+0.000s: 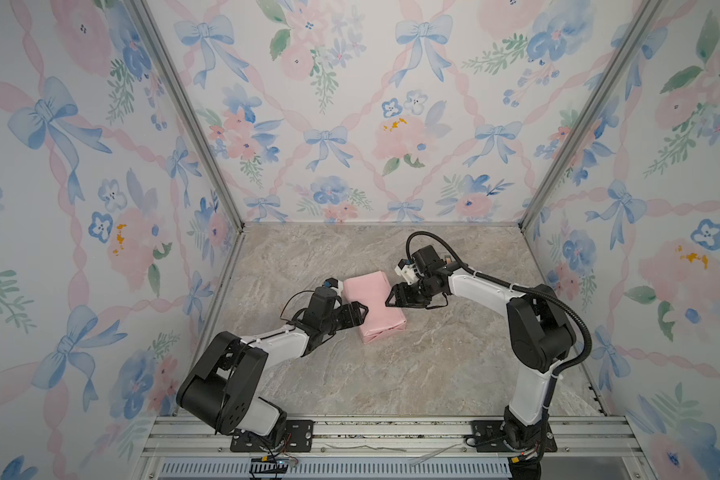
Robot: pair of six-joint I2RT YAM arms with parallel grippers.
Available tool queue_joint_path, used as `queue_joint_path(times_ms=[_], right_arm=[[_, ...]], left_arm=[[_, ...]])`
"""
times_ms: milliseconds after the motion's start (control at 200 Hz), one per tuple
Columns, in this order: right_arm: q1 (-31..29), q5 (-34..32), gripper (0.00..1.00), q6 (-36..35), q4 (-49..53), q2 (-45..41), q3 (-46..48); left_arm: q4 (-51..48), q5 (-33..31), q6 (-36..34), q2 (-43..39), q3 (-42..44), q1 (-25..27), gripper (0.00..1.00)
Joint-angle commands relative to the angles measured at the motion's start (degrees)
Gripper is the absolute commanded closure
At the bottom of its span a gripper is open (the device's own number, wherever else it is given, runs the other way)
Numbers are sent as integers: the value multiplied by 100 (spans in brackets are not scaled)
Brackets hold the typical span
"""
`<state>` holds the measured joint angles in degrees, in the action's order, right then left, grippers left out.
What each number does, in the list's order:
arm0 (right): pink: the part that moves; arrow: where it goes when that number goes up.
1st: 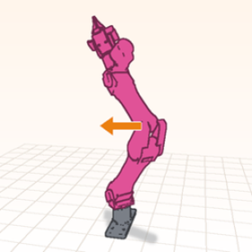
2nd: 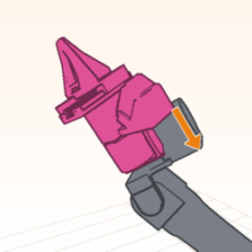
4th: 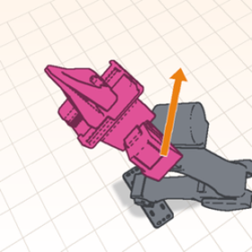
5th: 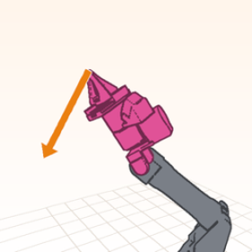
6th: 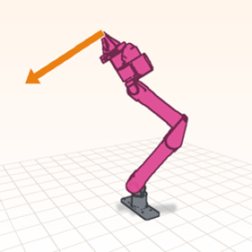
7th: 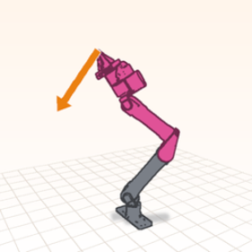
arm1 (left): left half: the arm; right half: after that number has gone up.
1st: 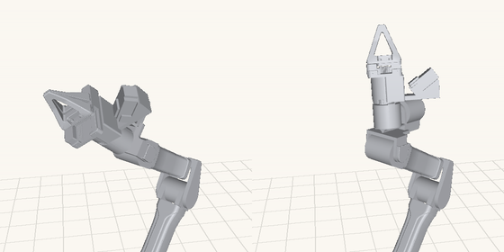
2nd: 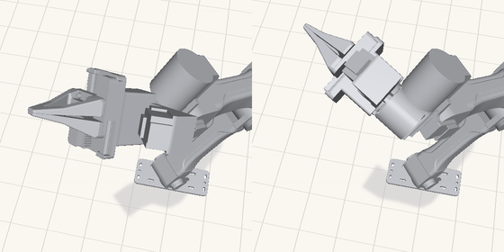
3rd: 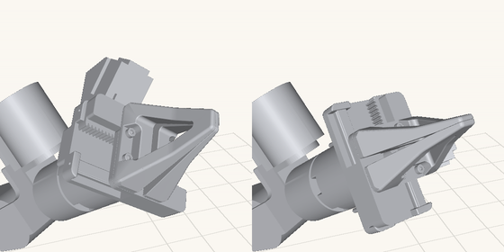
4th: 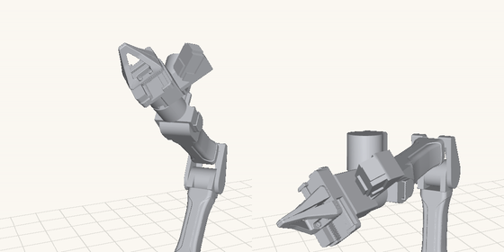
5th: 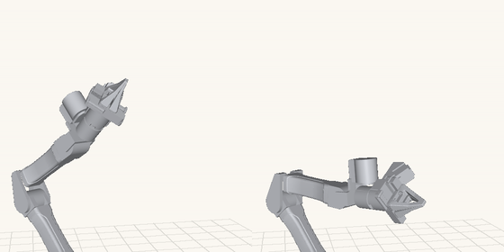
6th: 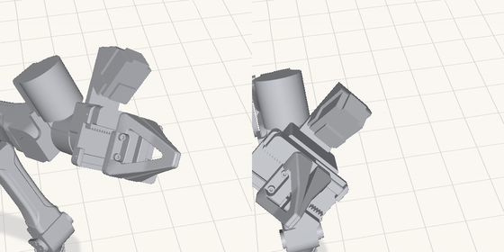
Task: Wrap the gift box in paper
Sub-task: 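Move the left gripper beside the box while the right presses the seam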
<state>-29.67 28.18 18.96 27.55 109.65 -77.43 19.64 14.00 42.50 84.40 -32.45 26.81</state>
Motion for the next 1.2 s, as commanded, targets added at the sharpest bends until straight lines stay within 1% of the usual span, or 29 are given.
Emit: queue_joint_path(times_ms=[0, 55, 150, 300, 350, 445, 630, 765, 815, 870, 1005, 1195], right_arm=[[6, 327, 43, -37, -18, 46, -59], [-36, 363, 49, -72, -111, -19, 38], [-105, 348, 56, -159, -303, -225, 288], [-170, 286, 63, -272, -874, -681, 837], [-194, 157, 64, -356, -1151, -888, 1066], [-204, -35, 65, -384, -1698, -1239, 1516], [-365, -880, 66, -796, -2451, -1934, 2345], [-478, -1208, 65, -1004, -3032, -2324, 2872], [-485, -1206, 66, -1002, -3163, -2398, 2966], [-487, -1122, 65, -972, -3249, -2460, 2984], [-611, -1093, 66, -977, -3321, -2629, 2997], [-626, -1306, 67, -922, -3305, -2928, 3042]], left_arm=[[113, 81, -224, 140, -195, 74, 24], [152, 86, -376, 182, -254, 129, 26], [190, -2, -664, 211, -374, 299, 30], [306, -258, -1247, 165, -551, 656, 35], [405, -329, -1404, 149, -557, 753, 35], [879, -407, -1671, 132, -424, 906, 37], [1676, -555, -2421, 151, -152, 1183, 37], [2623, -705, -2973, 243, 302, 1428, 37], [2990, -703, -3043, 350, 396, 1466, 37], [3164, -639, -3055, 482, 367, 1484, 38], [3300, -687, -3130, 621, 189, 1592, 39], [3394, -751, -3178, 615, 39, 1623, 40]])
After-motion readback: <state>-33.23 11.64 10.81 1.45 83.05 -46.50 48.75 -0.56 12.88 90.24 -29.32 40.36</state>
